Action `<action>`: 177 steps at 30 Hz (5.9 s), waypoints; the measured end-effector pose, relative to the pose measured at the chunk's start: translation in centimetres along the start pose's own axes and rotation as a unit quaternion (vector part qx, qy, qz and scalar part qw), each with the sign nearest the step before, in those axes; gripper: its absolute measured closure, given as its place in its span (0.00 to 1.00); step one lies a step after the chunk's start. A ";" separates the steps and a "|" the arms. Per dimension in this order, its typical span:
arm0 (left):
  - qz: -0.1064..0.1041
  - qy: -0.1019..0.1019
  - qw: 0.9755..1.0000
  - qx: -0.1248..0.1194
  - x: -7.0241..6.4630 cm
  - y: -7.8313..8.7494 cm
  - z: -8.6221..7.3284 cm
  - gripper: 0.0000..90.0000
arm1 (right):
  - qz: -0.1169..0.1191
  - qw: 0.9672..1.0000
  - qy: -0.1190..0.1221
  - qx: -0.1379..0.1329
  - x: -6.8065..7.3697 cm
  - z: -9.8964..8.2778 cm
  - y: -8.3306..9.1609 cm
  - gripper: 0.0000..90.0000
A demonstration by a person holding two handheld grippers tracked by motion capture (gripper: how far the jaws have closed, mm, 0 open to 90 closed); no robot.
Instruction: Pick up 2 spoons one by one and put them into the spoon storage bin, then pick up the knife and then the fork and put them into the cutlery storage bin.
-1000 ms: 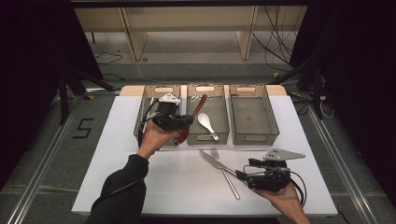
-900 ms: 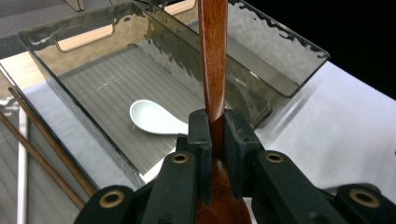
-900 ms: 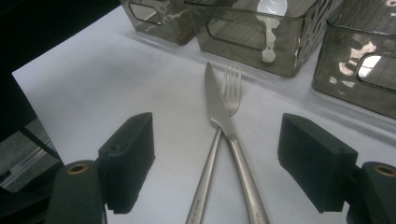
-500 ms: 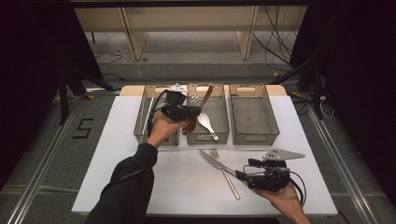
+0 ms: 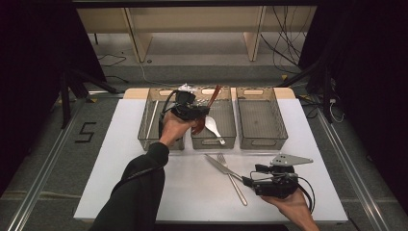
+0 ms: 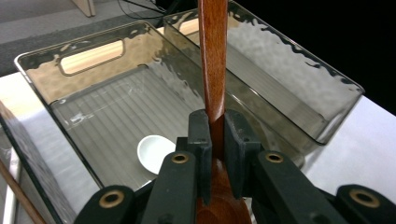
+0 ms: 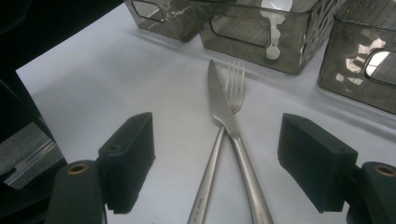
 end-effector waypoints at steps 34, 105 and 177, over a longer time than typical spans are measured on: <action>0.022 0.008 1.000 0.007 0.4 -2.8 -1.8 0.90 | 0.005 1.000 0.001 0.005 0.2 -0.2 -0.2 0.31; 0.003 0.023 0.999 -0.027 -0.2 14.4 -12.1 0.21 | -0.024 0.989 0.053 0.136 -1.5 1.2 -3.0 0.31; -0.009 0.011 0.997 -0.072 -1.1 17.4 -14.9 0.18 | -0.039 0.926 0.121 0.356 -1.5 -1.2 -8.7 0.74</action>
Point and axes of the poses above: each handheld gripper's, and its own axes: y roughly backward along the jaws, z roughly out of its top, x roughly to its left, the point moved 5 cm from there along -y, roughly forward along the jaws, and after that the axes turned 11 degrees about -x, right-handed, at the moved point
